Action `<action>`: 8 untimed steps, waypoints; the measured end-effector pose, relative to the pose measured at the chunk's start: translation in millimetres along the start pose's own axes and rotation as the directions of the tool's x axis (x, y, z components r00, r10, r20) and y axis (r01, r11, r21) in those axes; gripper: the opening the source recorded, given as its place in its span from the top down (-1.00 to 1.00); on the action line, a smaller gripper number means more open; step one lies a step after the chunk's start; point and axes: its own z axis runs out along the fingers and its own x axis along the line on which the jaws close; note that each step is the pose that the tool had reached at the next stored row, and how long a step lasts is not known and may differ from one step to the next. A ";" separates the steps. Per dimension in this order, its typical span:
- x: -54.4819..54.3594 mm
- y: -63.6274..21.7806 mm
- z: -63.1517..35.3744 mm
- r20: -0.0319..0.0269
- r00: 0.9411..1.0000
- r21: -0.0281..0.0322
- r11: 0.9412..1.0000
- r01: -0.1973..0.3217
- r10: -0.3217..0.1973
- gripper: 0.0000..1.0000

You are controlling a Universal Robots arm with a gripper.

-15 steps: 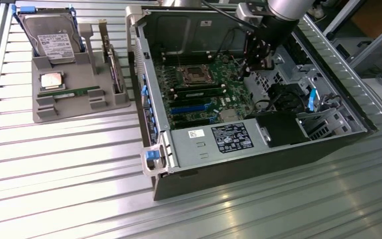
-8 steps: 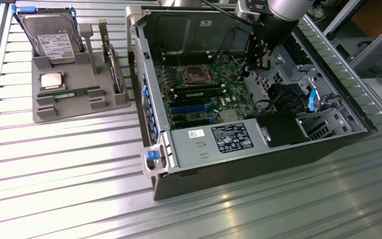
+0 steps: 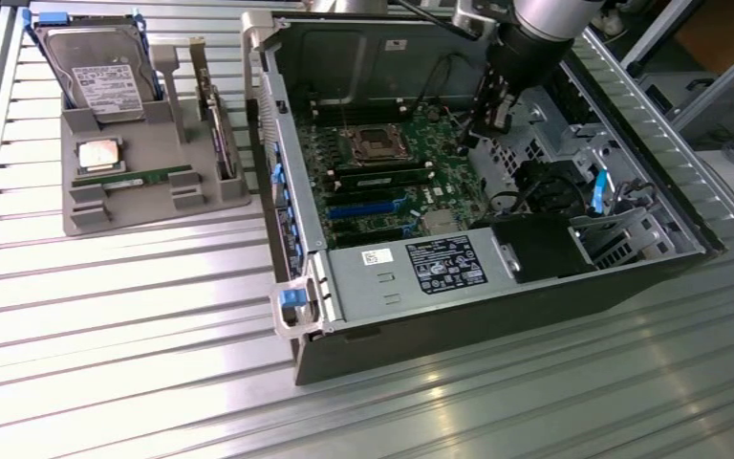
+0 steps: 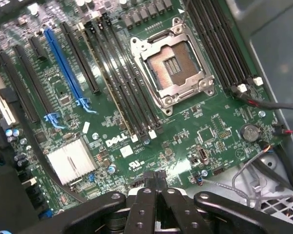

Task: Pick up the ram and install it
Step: 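Press down the ram until it locks into place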

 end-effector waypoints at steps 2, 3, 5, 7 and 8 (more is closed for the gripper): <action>0.0 0.0 0.2 0.002 0.999 0.000 0.999 -0.049 0.049 0.79; 0.0 0.0 0.2 0.002 0.998 0.000 0.998 -0.066 0.066 0.79; 0.0 0.0 0.3 0.003 0.995 0.001 0.995 -0.103 0.103 0.79; 0.0 0.0 0.5 0.006 0.986 0.001 0.986 -0.164 0.164 0.79; 0.0 0.0 0.5 0.007 0.980 0.001 0.980 -0.197 0.197 0.79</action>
